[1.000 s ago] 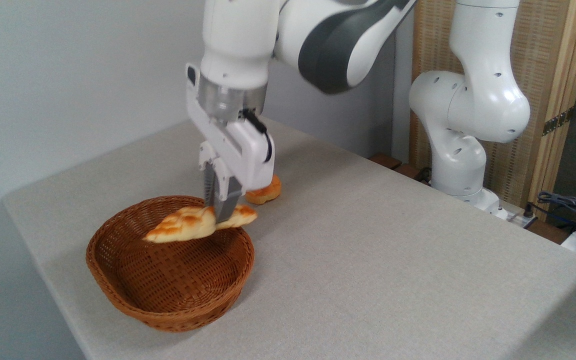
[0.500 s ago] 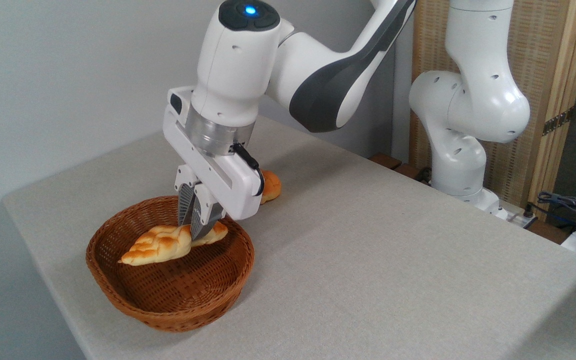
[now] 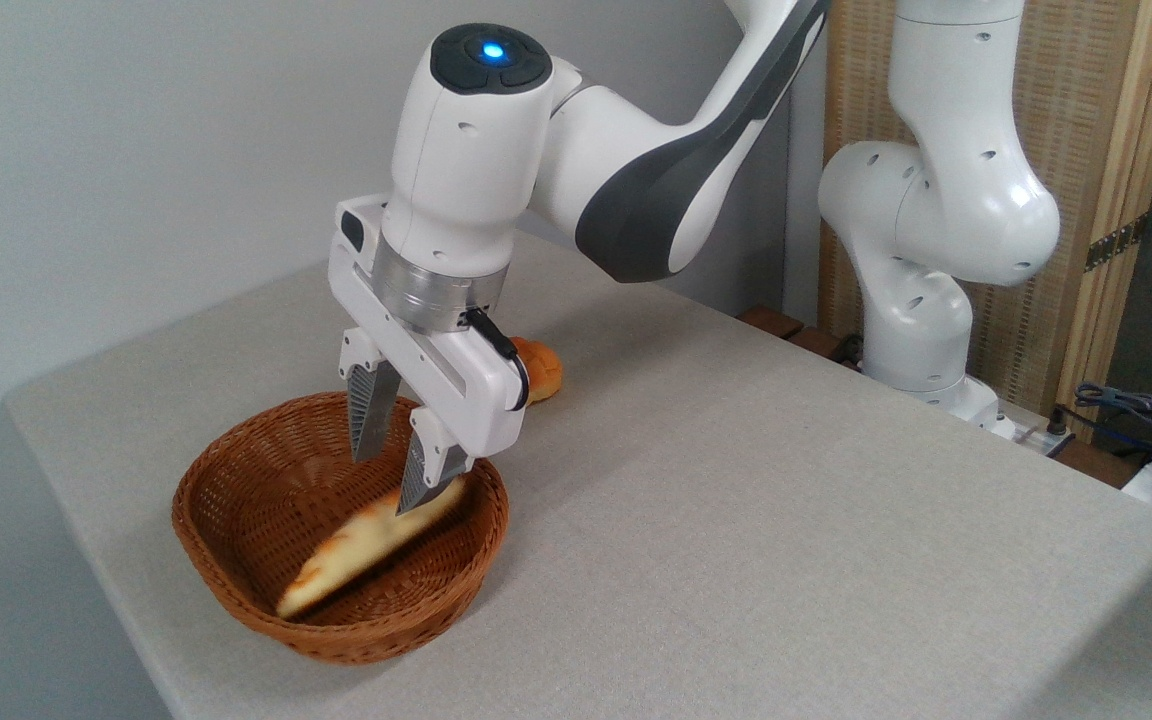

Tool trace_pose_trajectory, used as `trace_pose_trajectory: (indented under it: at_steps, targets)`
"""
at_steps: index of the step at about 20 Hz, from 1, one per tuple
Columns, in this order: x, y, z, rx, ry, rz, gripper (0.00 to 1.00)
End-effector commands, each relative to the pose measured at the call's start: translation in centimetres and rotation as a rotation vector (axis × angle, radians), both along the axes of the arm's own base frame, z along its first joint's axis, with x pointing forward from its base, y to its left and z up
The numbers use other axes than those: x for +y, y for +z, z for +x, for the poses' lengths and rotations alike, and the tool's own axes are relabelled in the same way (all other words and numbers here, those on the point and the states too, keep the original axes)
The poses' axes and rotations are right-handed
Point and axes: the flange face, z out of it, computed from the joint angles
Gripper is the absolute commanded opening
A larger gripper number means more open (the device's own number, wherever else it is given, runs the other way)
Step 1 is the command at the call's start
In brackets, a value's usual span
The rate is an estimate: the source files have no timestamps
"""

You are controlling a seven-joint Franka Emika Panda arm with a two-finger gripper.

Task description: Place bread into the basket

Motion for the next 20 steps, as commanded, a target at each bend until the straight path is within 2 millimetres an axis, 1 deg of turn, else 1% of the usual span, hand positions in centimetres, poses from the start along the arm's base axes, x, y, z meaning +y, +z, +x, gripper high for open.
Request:
trace_pose_trajectory:
  at_steps: [1,3,4,5,6,7,8,9,12,14,15,16,17,20]
  targets:
    - [-0.2,0.0,0.0,0.000,0.004,-0.009,1.00]
    - [-0.1,0.3,0.0,-0.005,0.006,-0.009,1.00]
    - [-0.1,0.8,0.0,-0.015,0.008,-0.011,1.00]
    - [0.0,1.9,-0.1,-0.029,0.013,-0.011,1.00]
    - [-0.2,3.3,-0.5,-0.036,0.004,-0.016,1.00]
    - [-0.3,3.9,-1.0,-0.003,-0.018,-0.026,1.00]
    - [0.5,6.2,-1.1,0.052,-0.072,0.001,1.00]
    - [0.7,7.9,-1.3,0.096,-0.121,0.054,1.00]
    - [1.6,10.7,-1.9,0.163,-0.189,0.209,1.00]
    - [2.1,12.5,-2.2,0.195,-0.178,0.257,1.00]
    - [2.6,13.0,-2.0,0.214,-0.169,0.304,1.00]
    - [2.8,14.1,-1.9,0.216,-0.156,0.356,1.00]
    - [2.9,14.5,-1.7,0.226,-0.135,0.383,1.00]
    - [2.8,16.1,-1.6,0.218,-0.025,0.373,1.00]
